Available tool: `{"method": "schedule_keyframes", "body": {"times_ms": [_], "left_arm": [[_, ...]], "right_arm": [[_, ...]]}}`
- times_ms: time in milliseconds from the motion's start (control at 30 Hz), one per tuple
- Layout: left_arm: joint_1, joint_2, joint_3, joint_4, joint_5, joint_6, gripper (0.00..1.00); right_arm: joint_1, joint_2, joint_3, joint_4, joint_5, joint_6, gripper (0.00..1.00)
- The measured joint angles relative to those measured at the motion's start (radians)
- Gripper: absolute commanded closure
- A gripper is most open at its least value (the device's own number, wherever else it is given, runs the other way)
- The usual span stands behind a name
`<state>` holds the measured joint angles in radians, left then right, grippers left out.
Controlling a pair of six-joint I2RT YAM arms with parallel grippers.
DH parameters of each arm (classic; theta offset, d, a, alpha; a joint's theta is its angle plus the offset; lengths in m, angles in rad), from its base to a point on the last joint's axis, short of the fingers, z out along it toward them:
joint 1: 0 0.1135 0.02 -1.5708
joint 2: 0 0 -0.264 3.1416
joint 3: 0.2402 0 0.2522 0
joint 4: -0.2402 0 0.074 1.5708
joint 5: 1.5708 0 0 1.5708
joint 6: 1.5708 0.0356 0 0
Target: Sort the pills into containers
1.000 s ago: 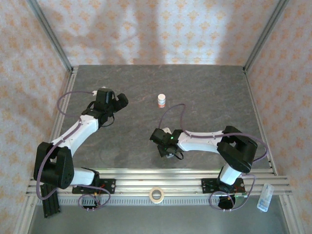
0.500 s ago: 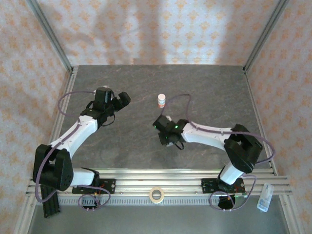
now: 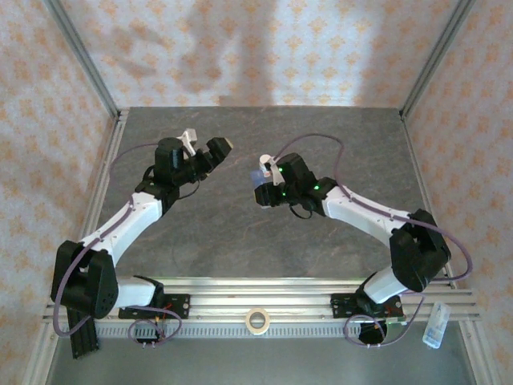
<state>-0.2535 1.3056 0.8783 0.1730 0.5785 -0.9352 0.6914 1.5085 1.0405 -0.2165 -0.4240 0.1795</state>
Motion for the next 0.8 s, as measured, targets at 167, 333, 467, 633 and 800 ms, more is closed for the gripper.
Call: {"method": "schedule_keyframes", "body": {"times_ms": [167, 333, 467, 633, 800], "left_arm": [[-0.051, 0.0, -0.023, 0.09, 0.033, -0.066, 0.0], [-0.077, 0.0, -0.047, 0.14, 0.044, -0.108, 0.0], [-0.086, 0.008, -0.06, 0.173, 0.043, -0.132, 0.0], [-0.11, 0.034, -0.069, 0.21, 0.044, -0.158, 0.0], [-0.142, 0.058, -0.069, 0.22, 0.043, -0.166, 0.0]], "right_arm": [[-0.008, 0.029, 0.008, 0.049, -0.037, 0.015, 0.6], [-0.008, 0.055, 0.011, 0.072, -0.058, 0.037, 0.6], [-0.008, 0.064, 0.014, 0.085, -0.068, 0.048, 0.6], [-0.008, 0.068, 0.018, 0.091, -0.071, 0.057, 0.6], [-0.008, 0.068, 0.019, 0.099, -0.071, 0.062, 0.6]]}}
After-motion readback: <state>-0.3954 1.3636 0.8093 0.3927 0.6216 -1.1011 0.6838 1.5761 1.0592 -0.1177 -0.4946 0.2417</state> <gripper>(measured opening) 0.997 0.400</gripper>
